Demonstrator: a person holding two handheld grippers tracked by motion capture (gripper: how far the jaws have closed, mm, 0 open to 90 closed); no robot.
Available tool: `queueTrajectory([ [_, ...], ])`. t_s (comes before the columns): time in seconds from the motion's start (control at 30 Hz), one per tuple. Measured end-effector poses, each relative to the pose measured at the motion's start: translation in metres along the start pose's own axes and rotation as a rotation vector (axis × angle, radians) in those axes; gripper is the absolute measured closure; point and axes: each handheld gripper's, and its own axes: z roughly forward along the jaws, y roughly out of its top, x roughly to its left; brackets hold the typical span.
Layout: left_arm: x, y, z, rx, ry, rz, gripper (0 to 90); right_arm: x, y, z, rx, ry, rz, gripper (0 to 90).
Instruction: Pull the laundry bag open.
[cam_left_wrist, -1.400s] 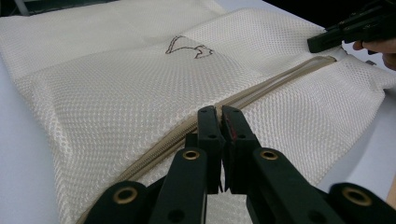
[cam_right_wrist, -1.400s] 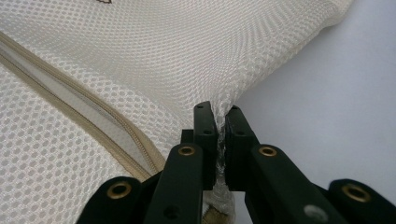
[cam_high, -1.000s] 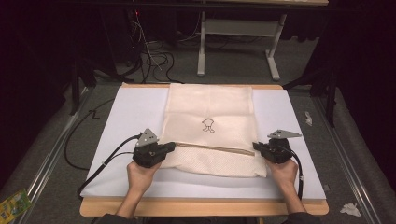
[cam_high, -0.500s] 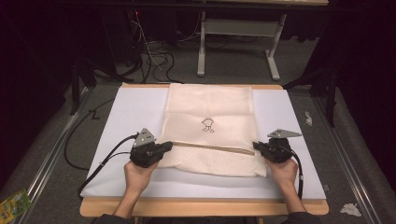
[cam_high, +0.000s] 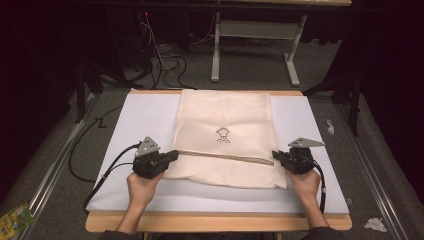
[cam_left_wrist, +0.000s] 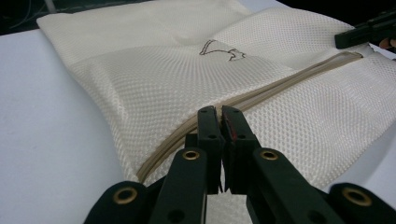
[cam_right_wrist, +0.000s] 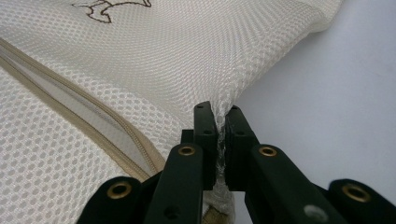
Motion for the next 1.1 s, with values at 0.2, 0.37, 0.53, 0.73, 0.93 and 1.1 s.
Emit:
queueTrajectory([
  [0.2,0.001,-0.002,0.001,0.007,0.002,0.007,87.2,0.001,0.001,-0.001,0.003,-0.003,-0.008,87.1],
  [0.37,0.003,-0.001,-0.003,0.008,0.02,0.01,87.2,0.001,0.003,-0.003,-0.007,-0.011,-0.006,87.2],
  [0.53,0.005,-0.001,-0.005,0.002,0.017,0.001,87.2,-0.002,0.003,-0.004,-0.008,-0.008,-0.003,87.2],
  [0.73,0.006,-0.002,-0.005,-0.001,0.011,-0.005,87.2,-0.002,0.004,-0.005,-0.011,-0.007,0.002,87.2],
  [0.93,0.008,-0.003,-0.006,0.006,0.022,0.0,87.2,-0.002,0.005,-0.006,-0.011,-0.01,-0.002,87.2],
  [1.1,0.012,-0.003,-0.011,-0.008,0.014,-0.023,87.2,-0.005,0.005,-0.008,-0.012,-0.01,0.005,87.3],
])
